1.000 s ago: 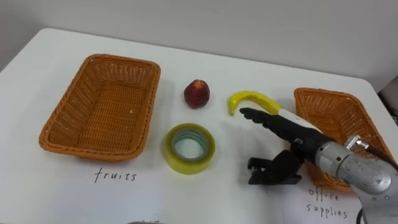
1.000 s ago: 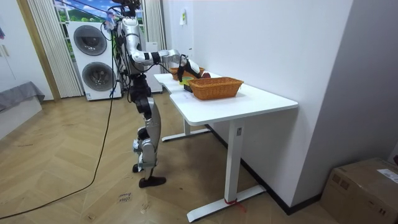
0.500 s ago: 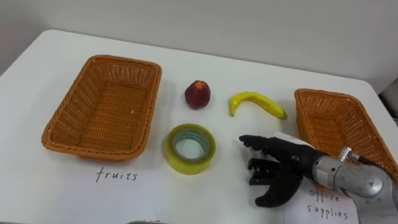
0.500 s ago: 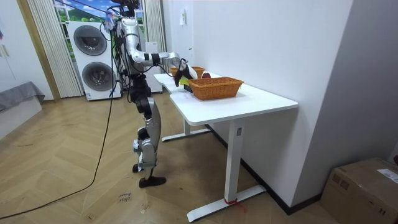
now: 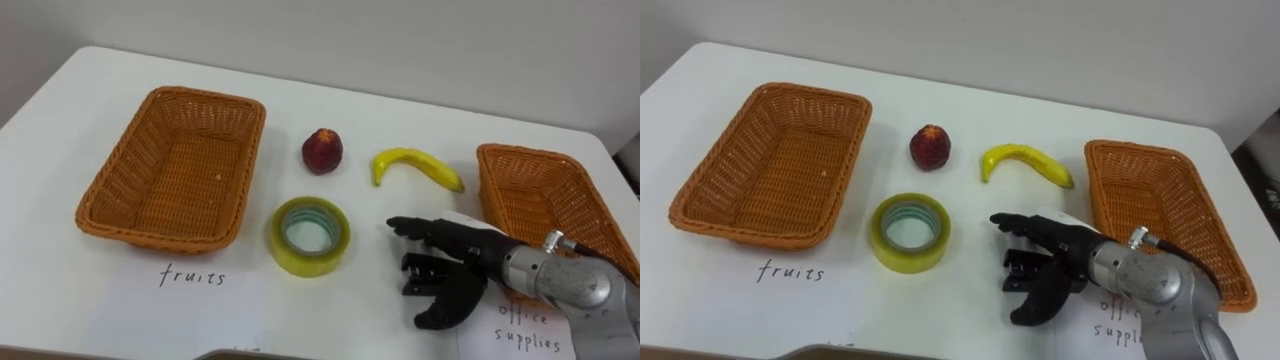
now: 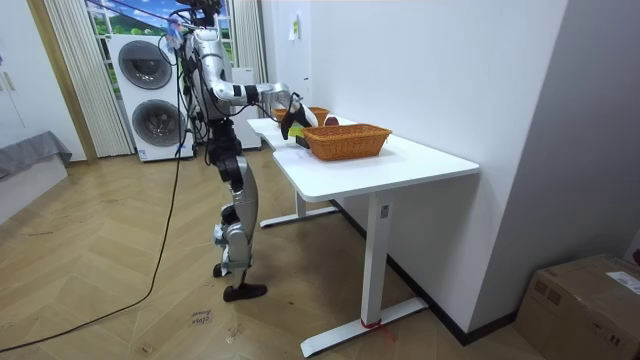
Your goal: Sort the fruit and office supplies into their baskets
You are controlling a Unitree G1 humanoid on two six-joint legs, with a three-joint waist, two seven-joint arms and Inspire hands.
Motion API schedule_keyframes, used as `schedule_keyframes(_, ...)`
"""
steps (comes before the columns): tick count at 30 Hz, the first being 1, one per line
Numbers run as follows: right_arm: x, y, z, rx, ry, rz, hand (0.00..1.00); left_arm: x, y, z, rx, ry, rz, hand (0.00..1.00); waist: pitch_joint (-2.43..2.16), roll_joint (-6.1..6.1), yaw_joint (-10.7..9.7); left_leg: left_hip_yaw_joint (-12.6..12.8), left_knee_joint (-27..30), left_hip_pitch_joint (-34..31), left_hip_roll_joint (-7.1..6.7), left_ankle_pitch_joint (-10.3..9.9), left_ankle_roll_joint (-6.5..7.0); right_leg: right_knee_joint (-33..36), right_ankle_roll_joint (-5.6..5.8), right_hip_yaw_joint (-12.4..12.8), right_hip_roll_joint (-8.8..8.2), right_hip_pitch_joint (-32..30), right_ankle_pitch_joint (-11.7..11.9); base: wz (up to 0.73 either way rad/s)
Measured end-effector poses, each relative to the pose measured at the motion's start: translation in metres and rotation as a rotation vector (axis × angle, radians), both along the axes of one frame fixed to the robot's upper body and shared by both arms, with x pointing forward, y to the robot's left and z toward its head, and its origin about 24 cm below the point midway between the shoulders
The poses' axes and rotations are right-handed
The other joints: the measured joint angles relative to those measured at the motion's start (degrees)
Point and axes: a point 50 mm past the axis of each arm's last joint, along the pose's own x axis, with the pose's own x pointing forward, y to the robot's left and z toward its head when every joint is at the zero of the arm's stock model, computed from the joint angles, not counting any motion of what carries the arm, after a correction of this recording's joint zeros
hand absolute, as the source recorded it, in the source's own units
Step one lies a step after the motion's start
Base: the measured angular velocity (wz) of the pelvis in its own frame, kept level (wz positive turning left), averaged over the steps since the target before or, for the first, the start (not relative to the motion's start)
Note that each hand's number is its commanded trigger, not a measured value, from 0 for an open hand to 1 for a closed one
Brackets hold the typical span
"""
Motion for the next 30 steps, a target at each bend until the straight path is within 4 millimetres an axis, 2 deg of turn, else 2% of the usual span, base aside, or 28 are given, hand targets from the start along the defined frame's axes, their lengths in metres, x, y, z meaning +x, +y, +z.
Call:
schedule_keyframes(13,0.0,-0.001,0.0,-0.031,-0.015,-0.009,0.0,0.002,0.001,0.001,0.014,0.003,0.001,0.0,-0.05,-0.02,0.39,0.32,-0.07,-0.01,0.03,0.02,0.03,0.11,-0.01,0.12,0.02,-0.15,0.11,0.0)
schedule_keyframes(20,0.0,-0.004,0.001,-0.116,-0.022,-0.015,0.0,0.002,0.001,0.001,0.016,0.005,0.002,0.0,-0.33,-0.38,0.36,0.3,-0.21,-0.14,0.03,0.04,0.06,0.11,-0.01,0.04,-0.02,-0.33,0.11,0.0)
schedule_keyframes(30,0.005,-0.013,0.007,-0.276,-0.038,-0.036,0.0,0.001,0.002,0.001,0.021,0.007,0.008,0.0,-0.35,-0.5,0.33,0.41,-0.49,-0.39,0.04,0.07,0.07,0.24,-0.01,0.27,-0.31,-0.9,0.11,-0.01)
